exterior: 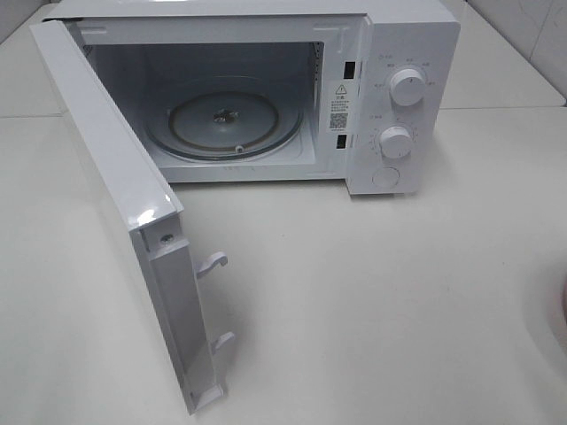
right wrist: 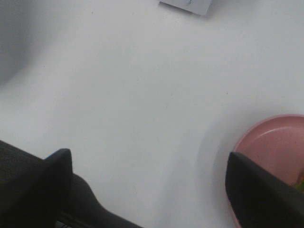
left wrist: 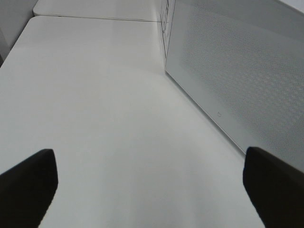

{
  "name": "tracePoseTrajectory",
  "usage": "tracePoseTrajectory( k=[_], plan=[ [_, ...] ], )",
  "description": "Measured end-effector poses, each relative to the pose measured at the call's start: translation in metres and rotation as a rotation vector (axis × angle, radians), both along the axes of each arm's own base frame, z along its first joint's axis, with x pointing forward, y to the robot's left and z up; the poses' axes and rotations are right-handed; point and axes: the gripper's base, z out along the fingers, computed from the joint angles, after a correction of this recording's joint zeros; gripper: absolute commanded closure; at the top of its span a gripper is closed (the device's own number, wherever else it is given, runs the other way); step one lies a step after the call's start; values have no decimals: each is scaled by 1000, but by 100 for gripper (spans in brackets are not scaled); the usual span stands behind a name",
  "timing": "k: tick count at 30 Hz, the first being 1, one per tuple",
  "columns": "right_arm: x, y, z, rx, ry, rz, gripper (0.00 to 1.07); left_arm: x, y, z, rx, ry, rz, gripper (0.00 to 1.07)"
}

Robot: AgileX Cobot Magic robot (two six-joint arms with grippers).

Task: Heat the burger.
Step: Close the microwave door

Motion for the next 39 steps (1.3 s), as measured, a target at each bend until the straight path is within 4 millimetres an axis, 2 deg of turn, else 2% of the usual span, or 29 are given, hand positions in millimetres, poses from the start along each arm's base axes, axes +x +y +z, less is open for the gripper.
tracePoseTrajectory(
  k=[4,10,15,20,21,24,26,32,39],
  plan=[
    [-20,-10,5,22,-30,-4,30,0,0,0,0,0,0,9],
    [-36,-20,9,52,-78,-27,31,0,0,0,0,0,0,9],
    [-63,-36,12,80,-172,-133,31,0,0,0,0,0,0,9],
    [-76,-42,13,108,-238,-187,31,0,0,0,0,0,0,9],
    [-84,-44,10,115,-263,-227,31,0,0,0,0,0,0,9],
    [-88,-45,10,117,-272,-248,31,0,0,0,0,0,0,9],
    [-99,-48,3,128,-319,-317,31,0,0,0,0,0,0,9],
    [-107,-48,-11,134,-352,-368,31,0,0,0,0,0,0,9],
    [-104,-44,-14,177,-354,-366,31,0,0,0,0,0,0,9]
  ],
)
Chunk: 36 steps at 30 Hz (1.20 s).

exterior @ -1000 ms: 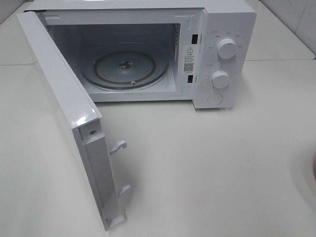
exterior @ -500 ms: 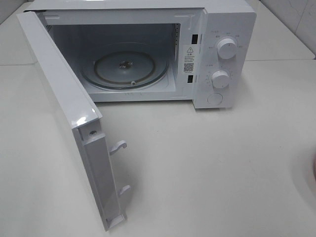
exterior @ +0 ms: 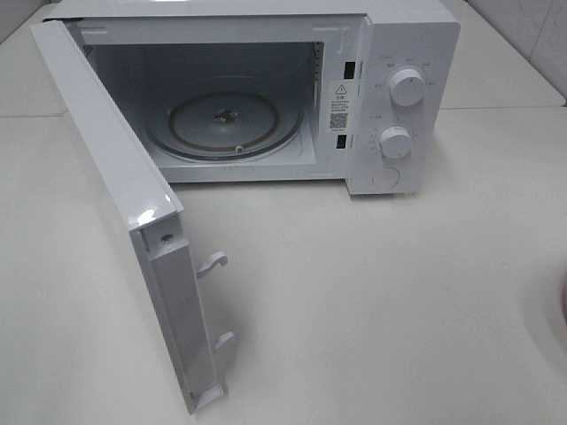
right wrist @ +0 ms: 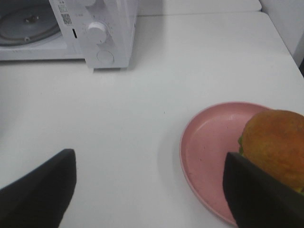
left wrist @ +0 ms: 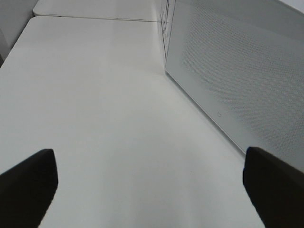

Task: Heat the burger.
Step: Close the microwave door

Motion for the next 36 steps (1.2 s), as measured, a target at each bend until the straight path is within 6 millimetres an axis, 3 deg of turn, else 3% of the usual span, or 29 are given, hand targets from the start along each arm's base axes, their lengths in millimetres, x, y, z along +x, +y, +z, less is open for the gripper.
tracePoseTrajectory(
  k=[36],
  plan=[
    [7,1,-2,7,-49,7,35,0,0,0,0,0,0,9]
  ],
)
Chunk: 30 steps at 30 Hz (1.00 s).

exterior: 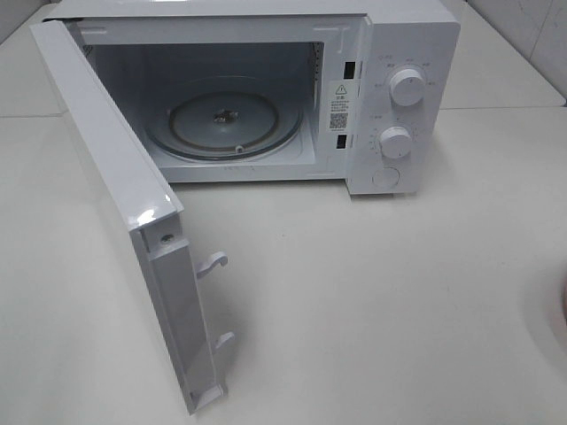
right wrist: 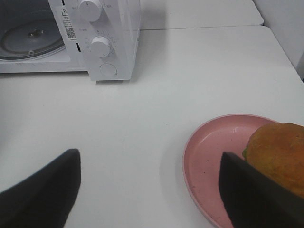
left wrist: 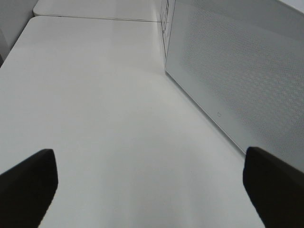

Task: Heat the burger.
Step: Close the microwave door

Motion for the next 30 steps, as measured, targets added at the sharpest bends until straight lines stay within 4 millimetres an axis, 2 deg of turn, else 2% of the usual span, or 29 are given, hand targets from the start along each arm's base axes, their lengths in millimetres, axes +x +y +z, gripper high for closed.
tracePoseTrajectory(
  k=[25,30],
  plan=[
    [0,0,0,0,0,0,35,0,-3,1,-32,-4,-22,9],
    [0,0,0,0,0,0,35,1,-4,10,-44,-61,-23,9]
  ],
)
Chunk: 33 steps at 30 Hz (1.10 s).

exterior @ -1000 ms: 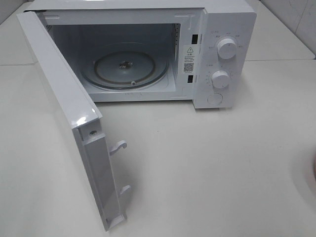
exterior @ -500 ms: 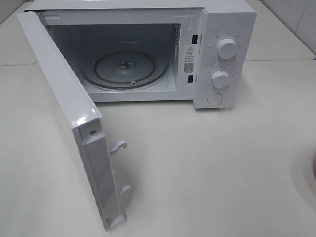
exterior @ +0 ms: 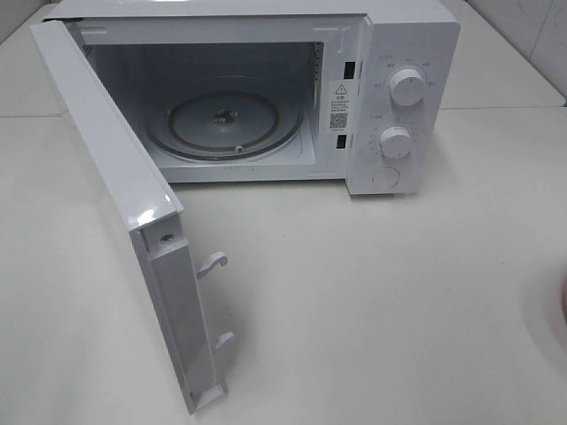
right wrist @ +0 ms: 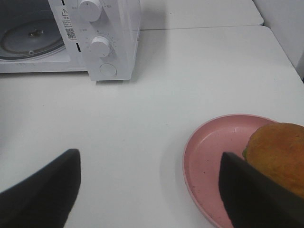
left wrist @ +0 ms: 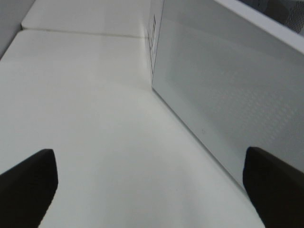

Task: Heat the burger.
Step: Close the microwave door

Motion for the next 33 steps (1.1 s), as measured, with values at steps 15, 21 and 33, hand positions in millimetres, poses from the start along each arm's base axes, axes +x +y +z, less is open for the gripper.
tracePoseTrajectory(
  k=[15,21,33],
  plan=[
    [0,0,0,1,0,1,35,51,5,34,-29,-196,57,52],
    [0,0,0,1,0,1,35,82,7,35,-33,-160,75,107],
    [0,0,0,1,0,1,35,147,13,24,-30,-201,131,107]
  ],
)
